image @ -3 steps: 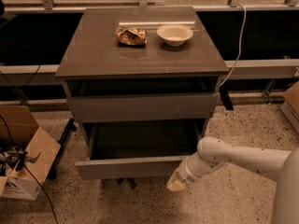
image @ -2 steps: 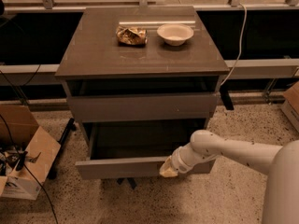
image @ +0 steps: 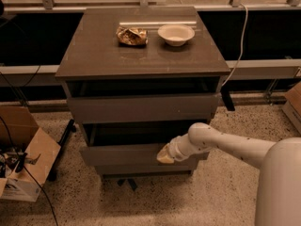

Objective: Close middle drawer

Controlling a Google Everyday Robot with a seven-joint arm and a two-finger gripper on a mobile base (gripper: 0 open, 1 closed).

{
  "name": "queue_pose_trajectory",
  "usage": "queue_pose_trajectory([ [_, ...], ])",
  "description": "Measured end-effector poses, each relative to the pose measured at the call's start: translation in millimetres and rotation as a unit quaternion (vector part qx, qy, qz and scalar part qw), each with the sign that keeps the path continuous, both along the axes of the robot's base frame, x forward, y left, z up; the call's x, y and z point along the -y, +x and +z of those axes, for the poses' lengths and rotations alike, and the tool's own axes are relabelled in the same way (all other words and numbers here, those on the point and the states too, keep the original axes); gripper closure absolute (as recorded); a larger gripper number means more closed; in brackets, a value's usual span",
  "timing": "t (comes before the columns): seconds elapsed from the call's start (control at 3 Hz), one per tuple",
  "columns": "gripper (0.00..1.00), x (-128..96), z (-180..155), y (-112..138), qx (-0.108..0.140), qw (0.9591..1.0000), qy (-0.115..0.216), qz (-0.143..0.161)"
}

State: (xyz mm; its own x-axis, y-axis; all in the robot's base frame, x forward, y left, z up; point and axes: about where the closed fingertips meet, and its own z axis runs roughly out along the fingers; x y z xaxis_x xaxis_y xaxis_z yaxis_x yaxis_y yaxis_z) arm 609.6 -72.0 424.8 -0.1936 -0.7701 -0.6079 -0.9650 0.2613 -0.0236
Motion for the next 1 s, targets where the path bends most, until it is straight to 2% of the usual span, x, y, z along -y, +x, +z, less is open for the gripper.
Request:
queue_pose_trajectory([
  [0.33, 1.0, -4.1, 10.7, 42.0, 0.039, 0.999, 0.016, -0.015],
  [0.67, 0.85, -4.8, 12.4, 48.2, 0.044, 0.9987, 0.019, -0.017],
  [1.0, 0.54, -7.5, 10.6, 47.4, 0.043, 0.9988, 0.019, -0.015],
])
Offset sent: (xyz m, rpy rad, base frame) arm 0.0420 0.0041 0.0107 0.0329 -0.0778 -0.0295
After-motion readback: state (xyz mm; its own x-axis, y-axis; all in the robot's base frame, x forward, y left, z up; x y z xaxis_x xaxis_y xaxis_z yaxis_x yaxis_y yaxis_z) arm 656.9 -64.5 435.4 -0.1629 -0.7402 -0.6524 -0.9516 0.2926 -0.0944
